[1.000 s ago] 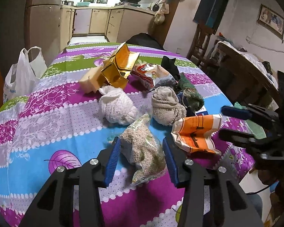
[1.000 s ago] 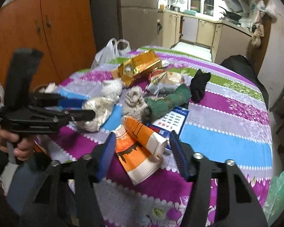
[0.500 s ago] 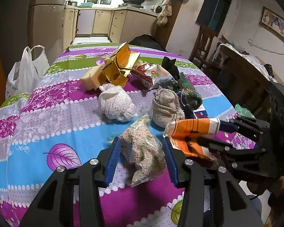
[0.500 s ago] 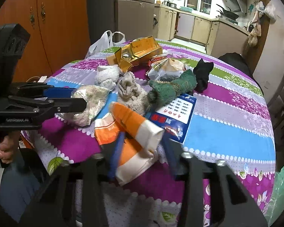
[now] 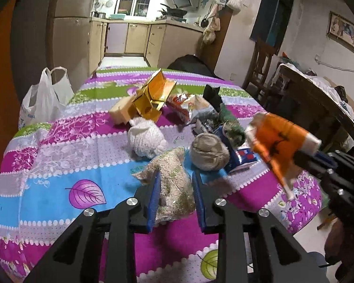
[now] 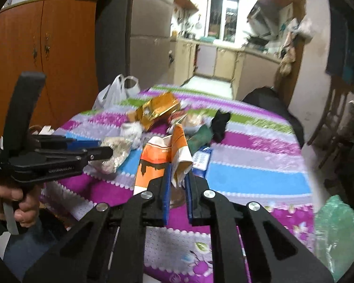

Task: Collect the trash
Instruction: 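Grasp the grain bag with the left tool while the right tool grasps the orange-white packet, then carry the grain bag and orange-white packet over the green bin with both tools, then open both tools to drop the bag and packet into the bin, then grasp the white cloth with the left tool while the right tool grasps the blue medicine box, then carry the white cloth and blue box over the green bin with both tools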

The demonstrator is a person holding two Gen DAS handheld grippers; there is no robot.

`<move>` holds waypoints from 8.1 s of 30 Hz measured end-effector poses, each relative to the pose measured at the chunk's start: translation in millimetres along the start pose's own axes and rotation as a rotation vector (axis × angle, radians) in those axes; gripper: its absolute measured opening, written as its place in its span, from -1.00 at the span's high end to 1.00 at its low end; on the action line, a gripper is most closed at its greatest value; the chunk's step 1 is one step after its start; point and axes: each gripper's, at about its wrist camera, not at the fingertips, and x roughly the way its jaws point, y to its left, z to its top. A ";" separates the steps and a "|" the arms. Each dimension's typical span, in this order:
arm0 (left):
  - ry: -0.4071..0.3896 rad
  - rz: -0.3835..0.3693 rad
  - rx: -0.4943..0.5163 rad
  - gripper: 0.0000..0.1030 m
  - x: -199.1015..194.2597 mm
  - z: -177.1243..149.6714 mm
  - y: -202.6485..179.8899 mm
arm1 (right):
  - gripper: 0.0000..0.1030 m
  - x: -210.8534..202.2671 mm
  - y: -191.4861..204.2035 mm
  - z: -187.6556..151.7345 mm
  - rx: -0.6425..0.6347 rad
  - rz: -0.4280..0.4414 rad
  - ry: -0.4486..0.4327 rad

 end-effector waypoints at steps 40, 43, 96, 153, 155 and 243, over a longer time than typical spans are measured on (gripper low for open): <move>-0.023 -0.406 0.347 0.46 -5.2 112.3 -361.1 | 0.82 -174.6 -260.1 -9.7 0.324 -0.541 0.074; 0.027 -0.426 0.391 0.46 19.2 109.7 -410.1 | 0.81 -173.7 -290.4 -28.7 0.375 -0.544 0.150; 0.275 -0.341 0.481 -0.32 182.1 39.7 -505.2 | 0.57 -142.6 -386.7 -137.4 0.653 -0.465 0.323; 0.065 0.128 -0.043 -0.43 27.1 66.2 30.0 | -0.68 -57.6 -128.7 -51.8 0.277 -0.099 0.060; 0.095 0.125 -0.077 -0.43 34.2 62.6 49.7 | -0.68 -48.5 -120.1 -50.4 0.269 -0.079 0.075; 0.030 -0.493 0.421 0.27 41.7 81.3 -458.9 | 0.10 -165.9 -317.2 -63.4 0.538 -0.410 0.108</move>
